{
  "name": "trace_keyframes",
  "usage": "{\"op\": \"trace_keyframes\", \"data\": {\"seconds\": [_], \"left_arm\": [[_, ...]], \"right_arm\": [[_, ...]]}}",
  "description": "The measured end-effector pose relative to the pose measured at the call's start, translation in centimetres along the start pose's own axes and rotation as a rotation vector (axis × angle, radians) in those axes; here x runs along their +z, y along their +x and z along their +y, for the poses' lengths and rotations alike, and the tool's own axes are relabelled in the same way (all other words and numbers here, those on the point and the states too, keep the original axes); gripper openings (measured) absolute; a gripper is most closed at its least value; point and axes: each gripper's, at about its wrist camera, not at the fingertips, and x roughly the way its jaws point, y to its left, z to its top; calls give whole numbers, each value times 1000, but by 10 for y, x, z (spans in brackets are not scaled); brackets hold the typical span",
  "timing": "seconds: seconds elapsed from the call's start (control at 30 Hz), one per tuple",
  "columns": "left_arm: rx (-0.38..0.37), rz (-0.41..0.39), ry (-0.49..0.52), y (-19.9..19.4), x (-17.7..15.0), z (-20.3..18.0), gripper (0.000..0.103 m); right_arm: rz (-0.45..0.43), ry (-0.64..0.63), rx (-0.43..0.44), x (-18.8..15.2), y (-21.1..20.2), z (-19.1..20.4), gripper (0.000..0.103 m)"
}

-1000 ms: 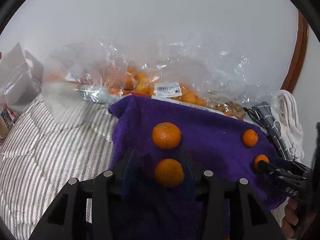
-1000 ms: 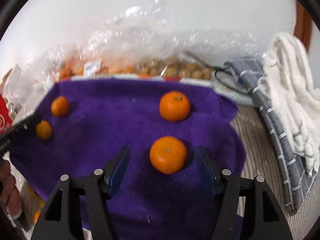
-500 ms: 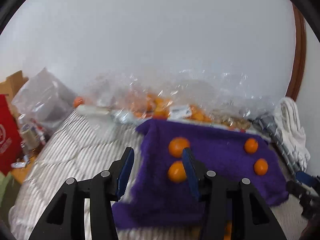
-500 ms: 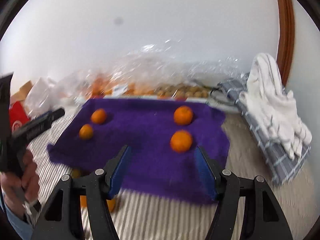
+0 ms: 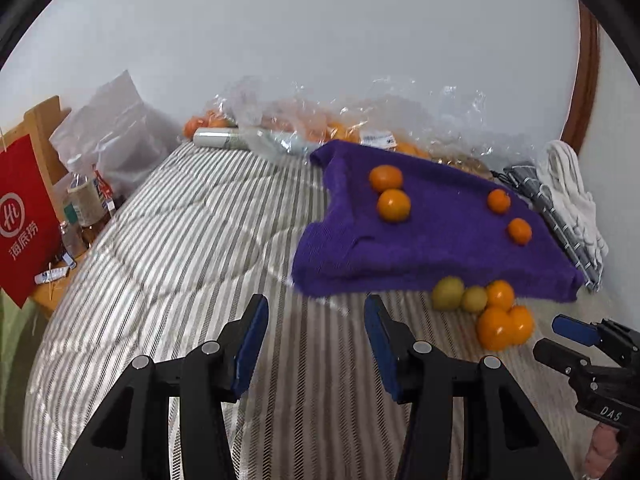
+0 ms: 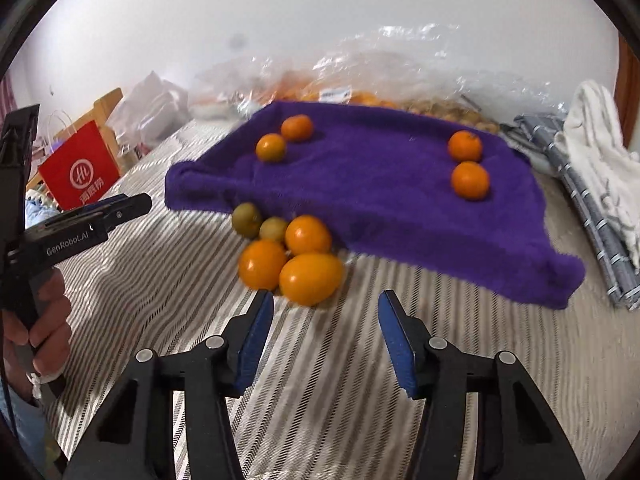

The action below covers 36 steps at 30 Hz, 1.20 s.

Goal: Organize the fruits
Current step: 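Move the right gripper to the yellow oval kumquat and grasp it, then lift the oval kumquat with the right gripper while the left gripper grasps an orange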

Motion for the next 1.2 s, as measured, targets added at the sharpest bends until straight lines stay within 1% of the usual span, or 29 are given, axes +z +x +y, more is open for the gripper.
{"op": "trace_keyframes", "data": {"seconds": [0.03,0.1,0.17,0.23,0.3,0.4,0.5,0.67,0.73,0.77,0.8,0.87,1.0,1.17,1.2], "left_arm": [[-19,20,-26,3,0,4,47],[-59,24,-73,4,0,11,47],[-64,35,-93,5,-1,16,48],[-88,42,-121,6,-3,22,47],[-87,46,-143,6,-3,26,47],[-82,70,-156,10,-5,27,48],[-74,92,-157,15,-7,27,48],[-82,101,-151,16,-9,26,48],[-81,100,-149,16,-9,25,48],[-81,100,-147,15,-9,25,48],[-82,101,-145,15,-10,25,48],[-85,103,-146,15,-10,25,48],[-93,106,-147,16,-9,25,50],[-98,108,-139,17,-9,23,54],[-97,109,-134,17,-9,22,54]], "right_arm": [[15,3,-3,0,4,0,55],[41,15,-5,1,13,-3,55],[60,37,5,3,17,-7,55],[68,58,26,4,20,-11,55],[66,81,52,4,22,-14,55],[59,100,63,7,27,-16,55],[72,101,75,9,33,-13,55],[82,48,37,18,39,0,55],[88,41,30,20,43,3,48],[90,36,18,20,44,4,43],[79,24,-5,20,44,6,43],[71,12,-16,17,42,8,43],[61,2,-47,11,30,2,43],[5,-7,-141,4,2,-22,43],[-12,-5,-174,3,-4,-29,43]]}}
